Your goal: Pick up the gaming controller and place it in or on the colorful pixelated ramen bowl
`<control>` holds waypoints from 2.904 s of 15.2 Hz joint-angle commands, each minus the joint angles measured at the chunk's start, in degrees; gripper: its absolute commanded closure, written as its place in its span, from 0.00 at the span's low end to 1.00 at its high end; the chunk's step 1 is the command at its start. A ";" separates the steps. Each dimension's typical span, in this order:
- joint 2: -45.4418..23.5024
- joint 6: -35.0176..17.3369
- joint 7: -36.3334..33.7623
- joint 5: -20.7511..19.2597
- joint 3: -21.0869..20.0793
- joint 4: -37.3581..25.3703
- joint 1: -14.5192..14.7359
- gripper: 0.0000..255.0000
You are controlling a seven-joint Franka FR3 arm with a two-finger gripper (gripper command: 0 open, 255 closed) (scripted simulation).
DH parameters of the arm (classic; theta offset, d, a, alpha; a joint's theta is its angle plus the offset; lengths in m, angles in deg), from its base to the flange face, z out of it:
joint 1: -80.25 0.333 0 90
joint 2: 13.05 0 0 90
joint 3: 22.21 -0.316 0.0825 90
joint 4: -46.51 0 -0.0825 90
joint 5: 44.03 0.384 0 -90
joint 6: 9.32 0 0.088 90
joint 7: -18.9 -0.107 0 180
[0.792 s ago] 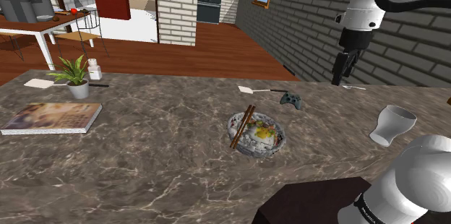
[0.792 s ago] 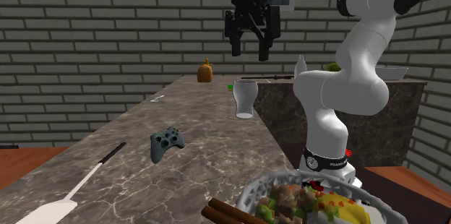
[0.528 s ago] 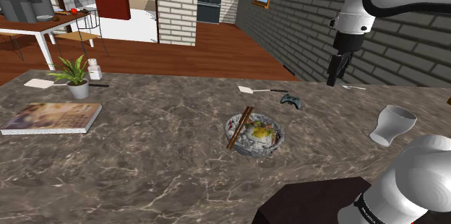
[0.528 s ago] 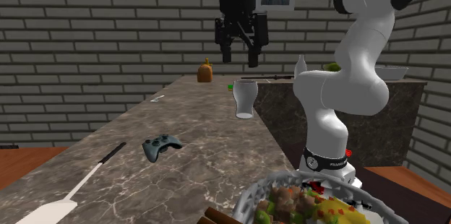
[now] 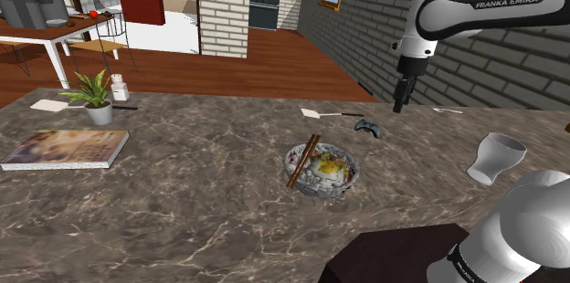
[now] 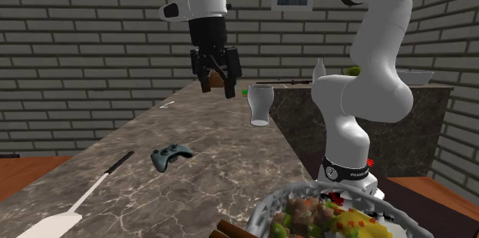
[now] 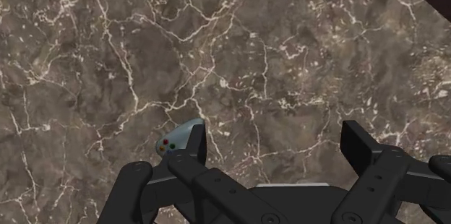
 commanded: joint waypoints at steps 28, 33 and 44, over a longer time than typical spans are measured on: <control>-25.28 -15.36 16.69 6.09 6.61 -6.41 0.48 1.00; -24.99 -15.31 16.80 5.95 6.70 -6.16 0.39 1.00; -28.61 -24.47 40.84 15.47 8.79 -7.19 -1.53 0.00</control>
